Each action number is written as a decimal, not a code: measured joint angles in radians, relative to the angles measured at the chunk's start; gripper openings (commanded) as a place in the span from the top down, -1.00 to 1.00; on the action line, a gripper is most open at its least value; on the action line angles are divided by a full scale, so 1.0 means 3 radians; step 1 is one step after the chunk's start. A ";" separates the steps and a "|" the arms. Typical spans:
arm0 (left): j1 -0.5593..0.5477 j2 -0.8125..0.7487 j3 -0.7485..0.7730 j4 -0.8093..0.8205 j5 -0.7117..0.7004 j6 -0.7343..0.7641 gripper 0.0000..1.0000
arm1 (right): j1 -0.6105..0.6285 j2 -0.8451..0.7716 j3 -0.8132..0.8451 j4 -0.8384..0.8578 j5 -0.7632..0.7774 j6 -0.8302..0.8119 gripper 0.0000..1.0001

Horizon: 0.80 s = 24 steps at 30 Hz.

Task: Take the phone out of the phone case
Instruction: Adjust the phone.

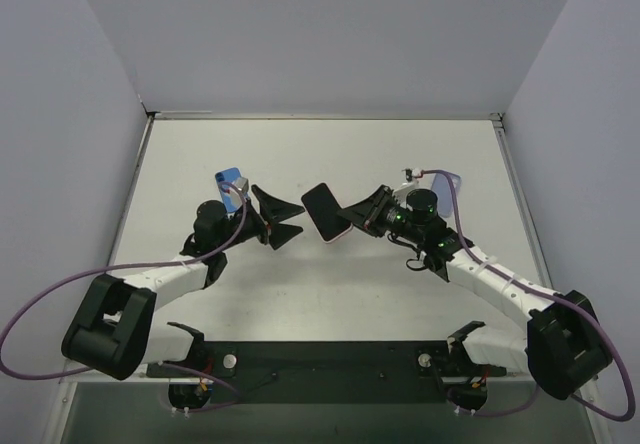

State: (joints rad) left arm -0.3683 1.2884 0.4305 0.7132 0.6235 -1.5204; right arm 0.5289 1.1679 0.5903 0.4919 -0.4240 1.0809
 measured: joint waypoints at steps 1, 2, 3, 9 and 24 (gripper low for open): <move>-0.0013 0.0028 0.0000 0.0079 0.0019 -0.0037 -0.84 | -0.0001 0.0018 -0.0019 0.0123 -0.0043 0.0074 1.00; -0.0015 0.0053 0.0000 0.0155 0.0041 -0.0064 -0.84 | 0.0000 0.0042 -0.0024 0.0226 -0.0085 0.0145 1.00; -0.0018 0.0071 0.0000 0.0216 0.0050 -0.0084 -0.84 | 0.0000 0.0057 -0.0025 0.0286 -0.0112 0.0183 1.00; -0.0039 0.0131 0.0000 0.0449 0.0064 -0.0173 -0.79 | 0.0000 0.0173 -0.0027 0.0645 -0.0252 0.0416 1.00; -0.0106 0.0362 0.0167 0.0729 -0.0057 -0.0319 -0.05 | 0.0229 0.0352 -0.0090 0.0947 -0.0392 0.0603 1.00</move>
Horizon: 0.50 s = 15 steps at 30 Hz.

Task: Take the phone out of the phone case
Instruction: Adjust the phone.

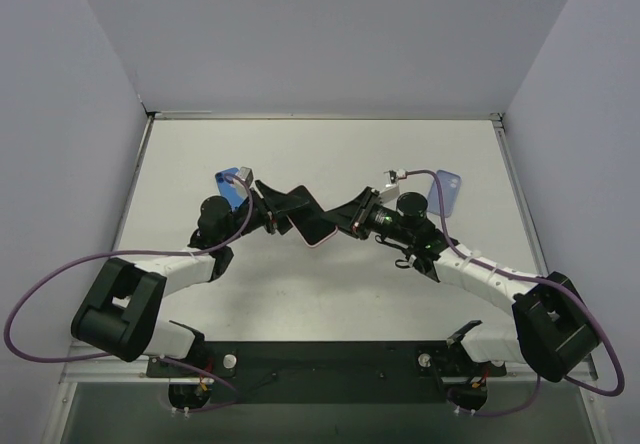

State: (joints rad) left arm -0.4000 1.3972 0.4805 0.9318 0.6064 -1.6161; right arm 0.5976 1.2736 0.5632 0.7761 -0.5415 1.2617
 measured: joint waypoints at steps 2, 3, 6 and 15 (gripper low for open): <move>0.0000 0.0004 0.0000 -0.0001 -0.0018 -0.0013 0.14 | 0.0013 0.0000 0.0000 0.0039 0.0009 0.0011 1.00; 0.0000 0.0006 0.0000 -0.0005 -0.0032 -0.0005 0.17 | 0.0018 0.0000 -0.0003 0.0061 0.0010 0.0023 1.00; 0.0000 0.0013 0.0001 -0.0014 -0.0051 -0.0010 0.54 | 0.0028 0.0000 -0.0014 0.0113 0.0028 0.0034 1.00; 0.0009 0.0009 0.0036 -0.0107 -0.0075 0.0024 1.00 | -0.0009 -0.0048 -0.0039 0.0013 0.0033 0.0122 0.27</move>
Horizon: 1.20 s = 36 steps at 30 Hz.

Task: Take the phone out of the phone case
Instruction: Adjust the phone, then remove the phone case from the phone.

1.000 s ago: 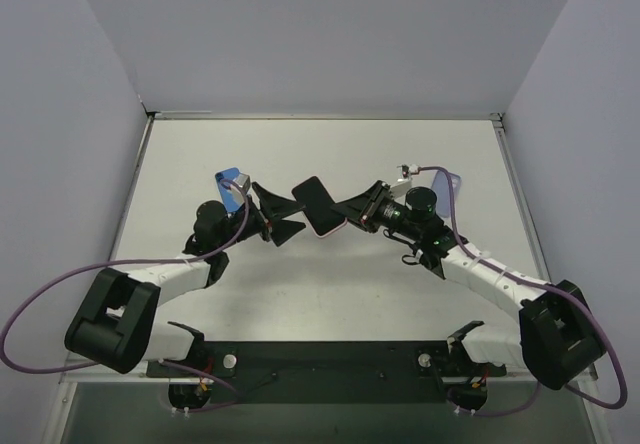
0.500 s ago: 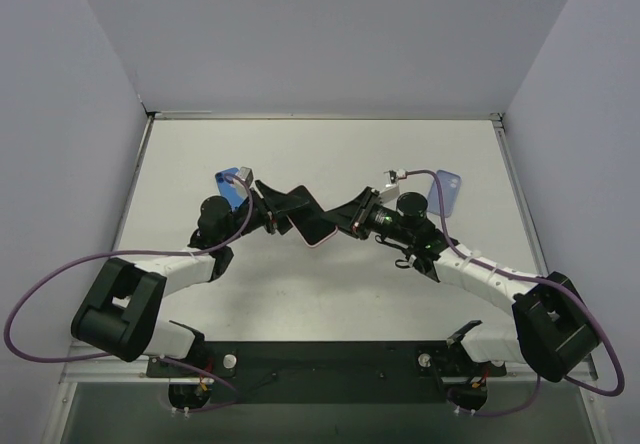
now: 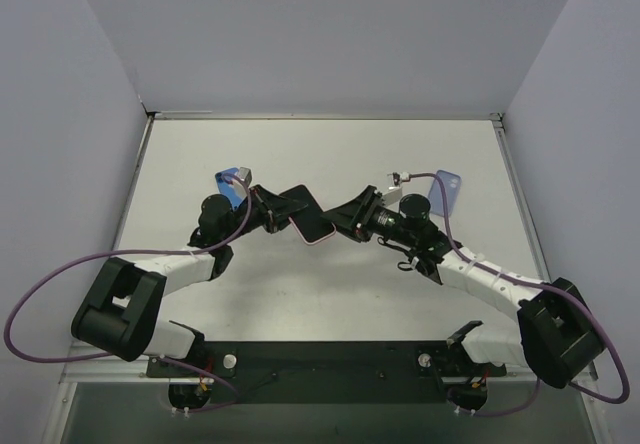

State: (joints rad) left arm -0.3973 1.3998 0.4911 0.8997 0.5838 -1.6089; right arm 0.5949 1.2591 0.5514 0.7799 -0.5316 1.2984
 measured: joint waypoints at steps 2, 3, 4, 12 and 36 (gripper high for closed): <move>0.0015 0.0000 0.0000 -0.0066 -0.0006 0.0024 1.00 | -0.0023 -0.0092 -0.0010 -0.0094 -0.0005 -0.0014 0.28; 0.0019 0.0000 0.0000 -0.0074 -0.0005 0.0013 1.00 | -0.0041 -0.0141 -0.0018 -0.0127 -0.0005 -0.0015 0.30; 0.0019 -0.0003 0.0000 -0.0069 -0.0005 0.0010 1.00 | -0.0052 -0.0179 -0.0032 -0.0144 -0.0006 -0.0008 0.35; 0.0032 -0.0041 0.0003 -0.0070 -0.0029 -0.0006 1.00 | -0.0089 -0.0285 -0.0189 -0.0042 -0.0015 0.0189 0.49; 0.0088 -0.0109 0.0001 0.0050 -0.0189 -0.0022 1.00 | -0.0103 0.0099 -0.0431 0.1024 -0.0090 0.0885 1.00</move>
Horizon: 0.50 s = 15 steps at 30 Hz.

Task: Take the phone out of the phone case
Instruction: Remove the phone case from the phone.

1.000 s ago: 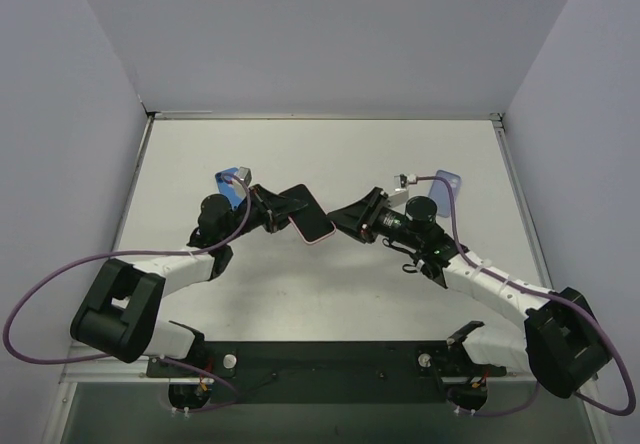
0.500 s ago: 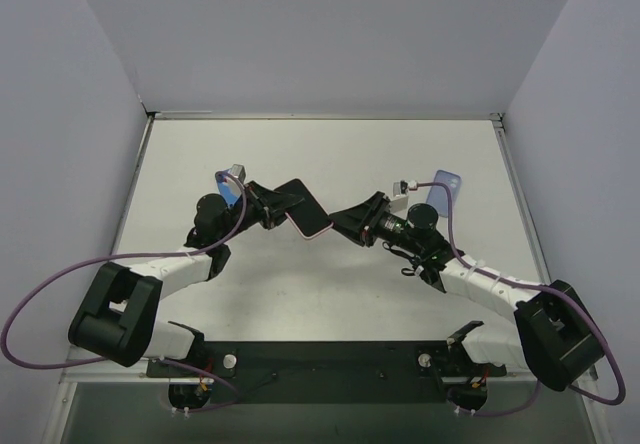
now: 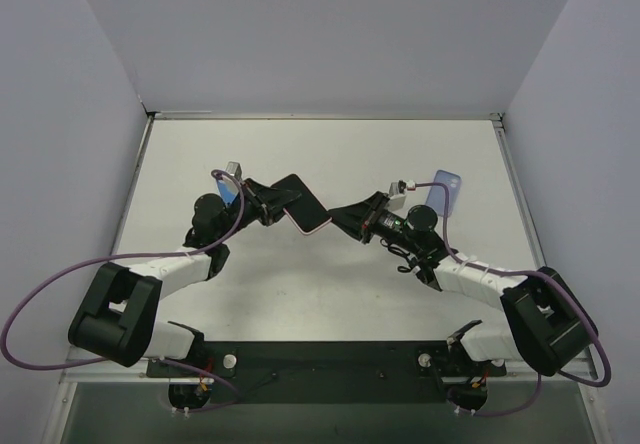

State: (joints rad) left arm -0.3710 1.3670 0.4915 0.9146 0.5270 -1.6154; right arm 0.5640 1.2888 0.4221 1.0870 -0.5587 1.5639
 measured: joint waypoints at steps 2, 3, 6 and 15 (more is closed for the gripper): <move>0.0014 0.0000 0.0000 0.0061 -0.0024 0.0000 1.00 | 0.0001 0.0079 0.0000 0.0144 0.0004 0.0122 1.00; 0.0017 0.0000 -0.0003 0.0102 -0.0034 -0.0001 1.00 | 0.0001 0.0100 0.0000 0.0200 0.0005 0.0173 1.00; 0.0018 0.0000 -0.0008 0.0289 -0.0075 -0.0028 1.00 | 0.0001 0.0151 0.0001 0.0385 0.0017 0.0387 1.00; 0.0024 0.0005 -0.0032 0.0654 -0.0389 -0.0072 1.00 | 0.0062 0.0525 0.0135 0.0866 0.0210 0.1183 1.00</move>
State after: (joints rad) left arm -0.3637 1.3685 0.4820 1.1107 0.4103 -1.6371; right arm 0.5827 1.4464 0.4625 1.3468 -0.4957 1.9186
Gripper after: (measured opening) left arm 0.230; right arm 0.112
